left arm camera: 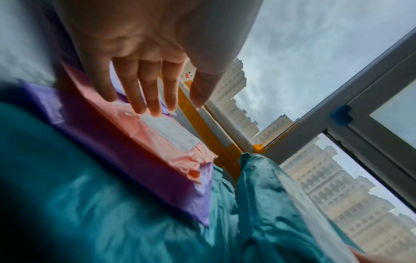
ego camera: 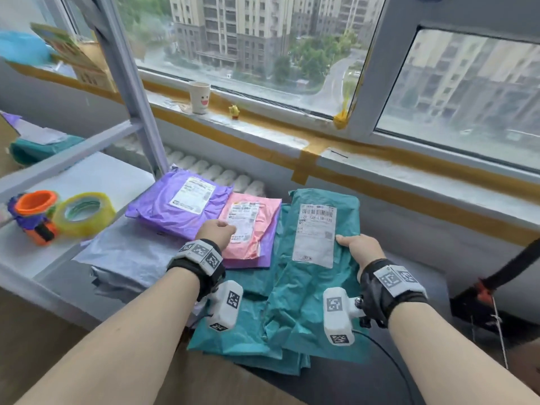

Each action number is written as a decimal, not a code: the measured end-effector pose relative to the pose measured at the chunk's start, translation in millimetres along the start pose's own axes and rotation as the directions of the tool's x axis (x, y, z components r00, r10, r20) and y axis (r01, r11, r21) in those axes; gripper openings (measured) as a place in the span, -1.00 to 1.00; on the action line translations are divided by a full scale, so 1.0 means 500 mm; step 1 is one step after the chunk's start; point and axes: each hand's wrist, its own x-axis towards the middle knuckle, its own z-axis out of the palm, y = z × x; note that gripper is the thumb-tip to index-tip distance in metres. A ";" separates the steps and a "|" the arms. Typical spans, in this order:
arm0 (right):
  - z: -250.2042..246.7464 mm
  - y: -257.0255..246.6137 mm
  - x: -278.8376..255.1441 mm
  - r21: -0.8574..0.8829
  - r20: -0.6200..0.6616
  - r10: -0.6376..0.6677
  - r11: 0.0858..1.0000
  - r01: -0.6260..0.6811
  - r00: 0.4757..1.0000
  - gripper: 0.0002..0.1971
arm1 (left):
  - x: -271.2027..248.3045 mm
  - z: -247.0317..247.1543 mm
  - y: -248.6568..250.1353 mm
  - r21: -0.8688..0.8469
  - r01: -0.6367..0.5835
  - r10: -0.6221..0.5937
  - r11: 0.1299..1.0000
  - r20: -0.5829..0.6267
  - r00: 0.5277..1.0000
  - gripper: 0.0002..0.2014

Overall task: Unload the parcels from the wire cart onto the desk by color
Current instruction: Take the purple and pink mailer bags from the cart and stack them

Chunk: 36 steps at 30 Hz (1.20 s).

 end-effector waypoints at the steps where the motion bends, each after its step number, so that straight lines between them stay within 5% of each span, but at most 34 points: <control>1: 0.005 -0.009 0.013 -0.002 0.007 0.011 1.000 -0.011 1.000 -0.95 | 0.020 0.005 0.001 0.040 0.023 -0.023 0.999 -0.007 1.000 -0.61; 10: 0.044 -0.019 0.082 -0.163 0.050 0.075 0.984 -0.066 0.996 -0.83 | 0.091 0.037 0.010 0.366 0.080 -0.091 0.927 0.013 0.996 -0.09; 12: 0.049 -0.020 0.075 -0.235 0.069 0.071 0.971 -0.053 0.995 -0.92 | 0.090 0.038 0.014 0.449 0.082 -0.100 0.890 0.016 0.995 -0.01; 14: 0.049 -0.017 0.072 -0.276 0.066 0.076 0.960 -0.055 0.995 -0.80 | 0.086 0.042 0.017 0.496 0.063 -0.093 0.866 0.035 0.995 0.06; 17: 0.047 -0.016 0.066 -0.302 0.041 0.066 0.952 -0.051 0.997 -0.91 | 0.092 0.050 0.019 0.490 0.015 -0.067 0.872 0.089 0.994 0.16; 22: 0.049 -0.013 0.070 -0.333 -0.004 0.034 0.942 -0.033 0.999 -0.74 | 0.113 0.042 0.008 0.441 0.105 -0.188 0.892 0.149 0.971 0.27; 29: 0.040 -0.012 0.059 -0.366 -0.045 0.012 0.930 -0.028 0.999 -0.71 | 0.092 0.029 0.010 0.410 0.122 -0.186 0.904 0.119 0.975 0.18; 33: 0.039 -0.007 0.058 -0.320 -0.070 0.046 0.945 -0.066 0.996 -0.90 | 0.089 0.028 0.016 0.284 0.058 -0.101 0.957 0.138 0.985 0.04; 36: 0.039 0.001 0.061 -0.262 -0.102 0.064 0.961 -0.089 0.993 -0.86 | 0.089 0.027 0.015 0.252 -0.055 0.022 0.966 0.132 0.991 0.20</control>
